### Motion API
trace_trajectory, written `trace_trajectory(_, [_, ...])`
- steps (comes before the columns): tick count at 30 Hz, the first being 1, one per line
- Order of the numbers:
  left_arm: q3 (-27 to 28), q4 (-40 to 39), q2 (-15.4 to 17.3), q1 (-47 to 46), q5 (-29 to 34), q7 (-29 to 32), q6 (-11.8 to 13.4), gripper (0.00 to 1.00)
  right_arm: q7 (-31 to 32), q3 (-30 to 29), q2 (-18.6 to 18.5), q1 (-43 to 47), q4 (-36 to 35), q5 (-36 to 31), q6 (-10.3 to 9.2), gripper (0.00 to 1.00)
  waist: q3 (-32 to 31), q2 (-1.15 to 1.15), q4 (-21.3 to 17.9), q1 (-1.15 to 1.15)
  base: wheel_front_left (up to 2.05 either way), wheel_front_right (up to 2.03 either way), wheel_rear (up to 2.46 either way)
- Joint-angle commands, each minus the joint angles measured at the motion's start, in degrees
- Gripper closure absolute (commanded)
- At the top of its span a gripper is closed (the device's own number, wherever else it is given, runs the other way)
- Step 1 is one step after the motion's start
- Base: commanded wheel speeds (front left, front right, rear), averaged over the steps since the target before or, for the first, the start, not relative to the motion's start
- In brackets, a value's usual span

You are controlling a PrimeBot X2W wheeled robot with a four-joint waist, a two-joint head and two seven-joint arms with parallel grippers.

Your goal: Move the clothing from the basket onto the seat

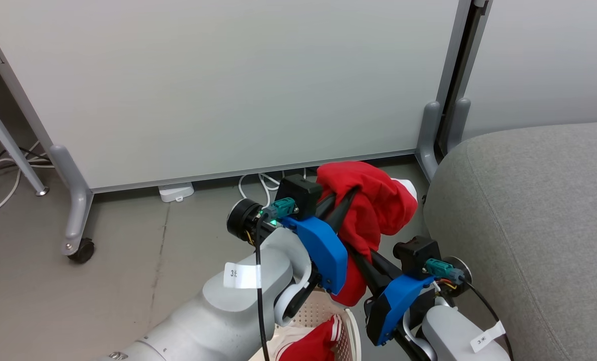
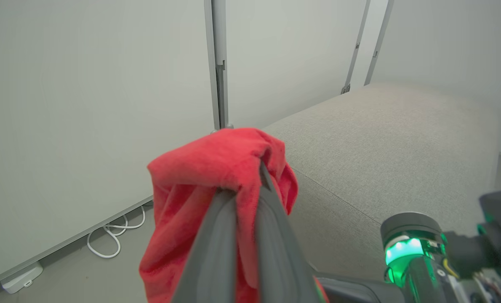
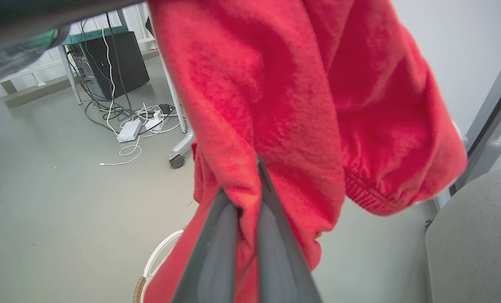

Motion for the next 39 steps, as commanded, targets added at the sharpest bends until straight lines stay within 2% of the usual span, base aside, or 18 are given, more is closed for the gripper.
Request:
trace_trajectory(1, [-0.21, 0.15, 0.05, -0.08, -0.23, -0.17, -0.22, 1.00, -0.28, -0.18, -0.12, 0.72, -0.44, -0.02, 0.01, 1.00, -0.05, 0.00, -0.14, 0.00, 0.00, 0.00, 0.00])
trace_trajectory(5, [-0.26, 0.14, 0.07, -0.10, -0.14, 0.53, -0.81, 1.00, -0.29, -0.10, -0.12, 1.05, -0.71, 0.26, 0.01, 1.00, -0.15, 0.00, -0.23, 0.00, 0.00, 0.00, 0.00])
trace_trajectory(6, [-0.28, 0.20, 0.06, -0.11, 0.03, 0.68, -0.92, 0.74, -0.29, -0.03, -0.12, 1.19, -0.79, 0.38, 0.01, 1.00, -0.20, 0.00, -0.25, 0.00, 0.00, 0.00, 0.00])
trace_trajectory(7, [-0.30, 0.21, 0.06, -0.07, 0.13, 0.78, -0.99, 0.31, -0.29, 0.01, -0.12, 1.31, -0.86, 0.50, 0.01, 1.00, -0.23, 0.00, -0.27, 0.00, 0.00, 0.00, 0.00])
trace_trajectory(8, [-0.32, 0.25, 0.06, -0.02, 0.25, 0.77, -1.13, 0.05, -0.28, -0.03, -0.12, 1.34, -0.93, 0.57, 0.01, 1.00, -0.24, 0.00, -0.28, 0.00, 0.00, 0.00, 0.00])
trace_trajectory(9, [-0.32, 0.28, 0.06, 0.02, 0.37, 0.80, -1.25, 0.00, -0.28, -0.21, -0.12, 1.33, -1.04, 0.69, 0.01, 1.00, -0.25, 0.00, -0.27, 0.00, 0.00, 0.00, 0.00])
trace_trajectory(16, [-0.37, 0.52, 0.06, 0.85, 1.16, 0.28, -1.64, 0.00, -0.28, -1.98, -0.12, 1.55, -2.00, -0.33, 0.01, 1.00, -0.23, 0.00, 0.09, 0.00, 0.00, 0.00, 0.00])
trace_trajectory(22, [1.39, 0.72, 0.07, 2.45, 2.85, -1.02, -2.05, 0.00, -0.27, -7.04, -0.12, 2.55, -4.44, -2.37, 0.01, 1.00, -0.09, 0.00, 0.75, 0.00, 0.00, 0.00, 0.00])
trace_trajectory(30, [13.07, -6.14, 3.15, 10.25, 13.60, -1.10, -2.22, 0.00, -0.26, -14.46, -0.12, 5.33, -9.56, -6.99, 0.01, 1.00, 0.22, 0.00, 1.41, 0.00, 0.00, 0.00, 0.00])
trace_trajectory(39, [24.91, -14.63, 7.40, 22.70, 25.07, -1.11, -1.89, 0.00, -0.13, -19.52, -0.12, 9.40, -14.82, -11.72, 0.01, 1.00, 0.11, 0.00, 1.02, 0.00, 0.00, 0.00, 0.00])
